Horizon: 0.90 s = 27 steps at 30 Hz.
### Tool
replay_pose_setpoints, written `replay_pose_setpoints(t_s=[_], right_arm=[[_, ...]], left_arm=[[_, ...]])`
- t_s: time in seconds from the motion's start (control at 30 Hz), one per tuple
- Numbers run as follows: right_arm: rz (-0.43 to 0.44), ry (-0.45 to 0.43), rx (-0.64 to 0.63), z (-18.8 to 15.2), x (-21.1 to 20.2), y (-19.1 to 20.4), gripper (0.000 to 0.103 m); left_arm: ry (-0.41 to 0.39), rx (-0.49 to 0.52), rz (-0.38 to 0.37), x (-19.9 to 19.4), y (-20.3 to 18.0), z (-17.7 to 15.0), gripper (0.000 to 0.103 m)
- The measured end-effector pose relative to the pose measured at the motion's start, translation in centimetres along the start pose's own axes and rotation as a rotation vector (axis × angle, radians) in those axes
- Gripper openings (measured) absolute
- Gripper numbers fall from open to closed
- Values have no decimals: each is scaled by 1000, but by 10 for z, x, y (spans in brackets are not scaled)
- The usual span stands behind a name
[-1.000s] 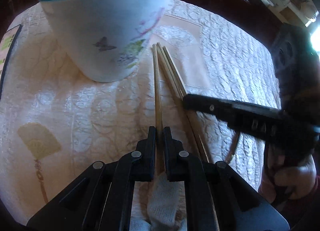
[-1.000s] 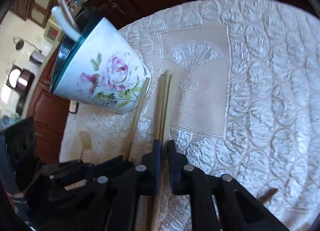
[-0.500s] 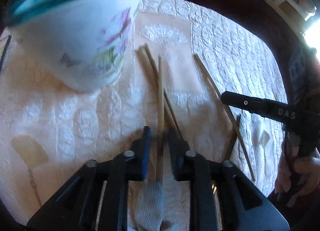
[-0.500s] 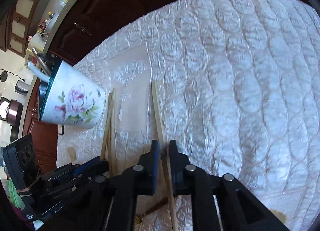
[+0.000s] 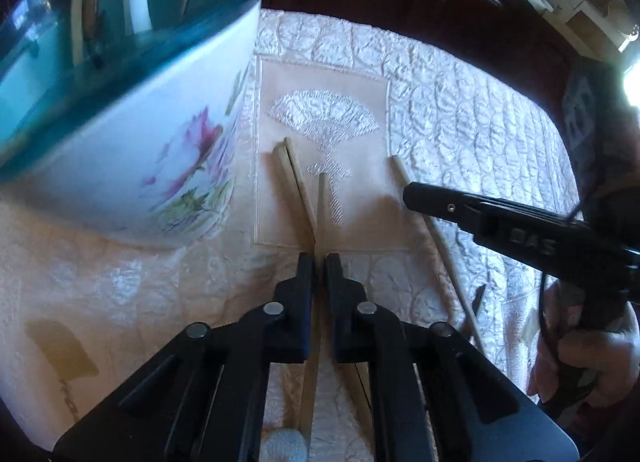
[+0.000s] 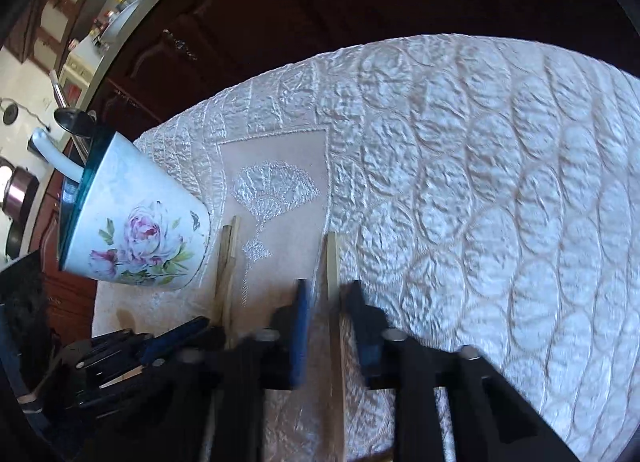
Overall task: Organize utensils
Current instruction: 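Grasp a wooden chopstick with the left tool while the right tool grasps another chopstick, then lift the chopstick with the left tool while the right tool carries its chopstick over the holder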
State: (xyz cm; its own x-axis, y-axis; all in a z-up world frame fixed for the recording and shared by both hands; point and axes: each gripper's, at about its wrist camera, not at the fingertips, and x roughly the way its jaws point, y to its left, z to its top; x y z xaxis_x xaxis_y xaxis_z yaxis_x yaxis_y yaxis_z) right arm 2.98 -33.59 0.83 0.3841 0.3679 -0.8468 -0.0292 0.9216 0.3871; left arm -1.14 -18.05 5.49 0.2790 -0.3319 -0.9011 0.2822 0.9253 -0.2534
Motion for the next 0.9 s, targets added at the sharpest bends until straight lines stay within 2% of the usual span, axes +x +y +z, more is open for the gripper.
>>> replay_pose_setpoints(t_s=[0.13,0.4,0.67,0.9], right_arm=[[32,-33,-18,3,-13,6,6],[101,-139,-59,-3,-82,17,5],[96,-273,-145,-23,-151,42,5],[93,-325,-193,-29,-189,60,5]], left_arm=[[-53,9,-33,-29,1,3,5],[-159,18,-122,-101,14,8,5],[-245,58,-127,-151,16,2,5],[-277,66,-113,-169,15,0,5]])
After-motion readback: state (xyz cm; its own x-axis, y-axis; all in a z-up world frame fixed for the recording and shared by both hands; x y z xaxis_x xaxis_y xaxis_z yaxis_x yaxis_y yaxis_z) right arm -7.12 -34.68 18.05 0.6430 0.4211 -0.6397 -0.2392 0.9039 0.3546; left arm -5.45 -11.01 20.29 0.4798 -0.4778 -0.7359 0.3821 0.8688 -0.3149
